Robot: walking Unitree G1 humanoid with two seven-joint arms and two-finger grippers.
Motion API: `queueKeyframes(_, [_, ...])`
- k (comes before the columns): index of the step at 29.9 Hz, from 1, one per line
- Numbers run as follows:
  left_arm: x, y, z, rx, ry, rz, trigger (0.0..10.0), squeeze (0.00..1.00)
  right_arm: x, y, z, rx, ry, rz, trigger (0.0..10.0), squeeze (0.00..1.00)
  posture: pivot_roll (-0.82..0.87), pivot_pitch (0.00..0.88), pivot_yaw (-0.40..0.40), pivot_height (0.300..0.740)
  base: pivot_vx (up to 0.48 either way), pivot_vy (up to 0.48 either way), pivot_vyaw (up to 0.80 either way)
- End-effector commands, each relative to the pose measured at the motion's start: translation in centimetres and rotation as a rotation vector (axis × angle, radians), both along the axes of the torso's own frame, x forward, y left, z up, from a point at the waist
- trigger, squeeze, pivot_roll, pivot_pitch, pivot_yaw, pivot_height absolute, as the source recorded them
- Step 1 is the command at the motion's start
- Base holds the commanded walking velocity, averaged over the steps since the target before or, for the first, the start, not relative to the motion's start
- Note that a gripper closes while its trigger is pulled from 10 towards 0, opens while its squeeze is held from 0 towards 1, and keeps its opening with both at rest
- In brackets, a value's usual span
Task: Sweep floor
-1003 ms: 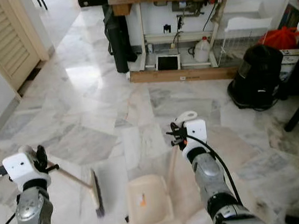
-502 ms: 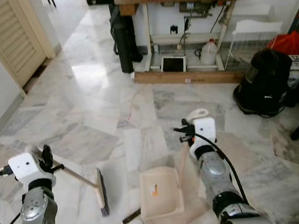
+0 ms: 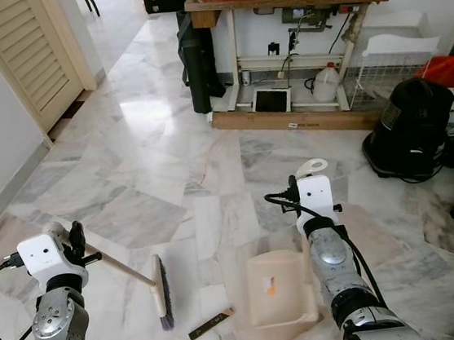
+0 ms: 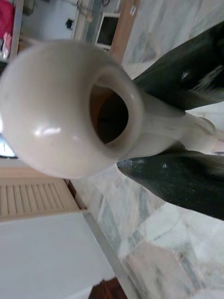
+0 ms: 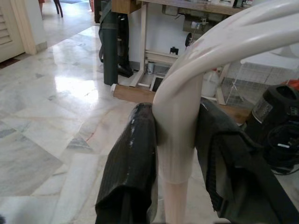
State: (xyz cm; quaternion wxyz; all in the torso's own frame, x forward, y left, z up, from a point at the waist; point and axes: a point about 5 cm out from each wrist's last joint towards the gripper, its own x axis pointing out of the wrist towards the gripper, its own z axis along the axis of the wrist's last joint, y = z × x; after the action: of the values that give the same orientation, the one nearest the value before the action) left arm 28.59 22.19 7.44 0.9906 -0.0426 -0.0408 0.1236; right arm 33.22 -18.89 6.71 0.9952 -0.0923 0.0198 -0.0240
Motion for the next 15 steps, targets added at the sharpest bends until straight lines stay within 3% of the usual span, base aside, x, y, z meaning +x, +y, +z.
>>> queueKeyframes(1, [0.29, 0.11, 1.23, 0.013, -0.048, -0.025, 10.0, 0.0, 0.36, 0.38, 0.77, -0.007, -0.044, 0.018, 10.0, 0.0, -0.07, 0.027, 0.023, 0.74, 0.0, 0.0, 0.0])
queueKeyframes(6, [0.23, -0.29, 1.49, 0.035, -0.034, -0.122, 10.0, 0.0, 0.12, 0.99, 0.2, -0.007, -0.022, 0.035, 10.0, 0.0, -0.06, 0.027, 0.021, 0.74, 0.0, 0.0, 0.0])
queueKeyframes(15, [0.08, -0.43, 2.12, 0.061, -0.033, -0.202, 10.0, 0.0, 0.09, 1.21, 0.04, -0.015, -0.013, 0.042, 10.0, 0.0, -0.05, 0.048, 0.015, 0.74, 0.0, 0.0, 0.0])
